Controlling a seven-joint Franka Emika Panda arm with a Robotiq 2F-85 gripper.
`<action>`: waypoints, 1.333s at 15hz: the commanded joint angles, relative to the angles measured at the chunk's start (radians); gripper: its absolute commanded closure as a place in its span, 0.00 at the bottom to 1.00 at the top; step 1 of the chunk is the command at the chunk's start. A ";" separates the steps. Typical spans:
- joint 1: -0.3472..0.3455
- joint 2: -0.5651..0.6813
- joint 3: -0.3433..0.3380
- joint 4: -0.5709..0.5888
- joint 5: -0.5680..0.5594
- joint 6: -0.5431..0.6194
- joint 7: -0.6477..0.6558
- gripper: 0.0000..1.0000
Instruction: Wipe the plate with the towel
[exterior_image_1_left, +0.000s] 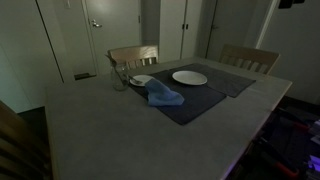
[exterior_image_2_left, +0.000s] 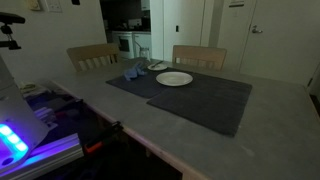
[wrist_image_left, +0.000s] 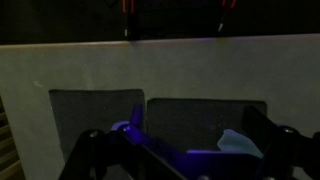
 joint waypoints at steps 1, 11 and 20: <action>0.048 0.221 0.036 0.045 0.024 0.160 -0.005 0.00; 0.074 0.603 0.087 0.102 -0.045 0.490 -0.010 0.00; 0.070 0.783 0.052 0.138 -0.117 0.630 -0.018 0.00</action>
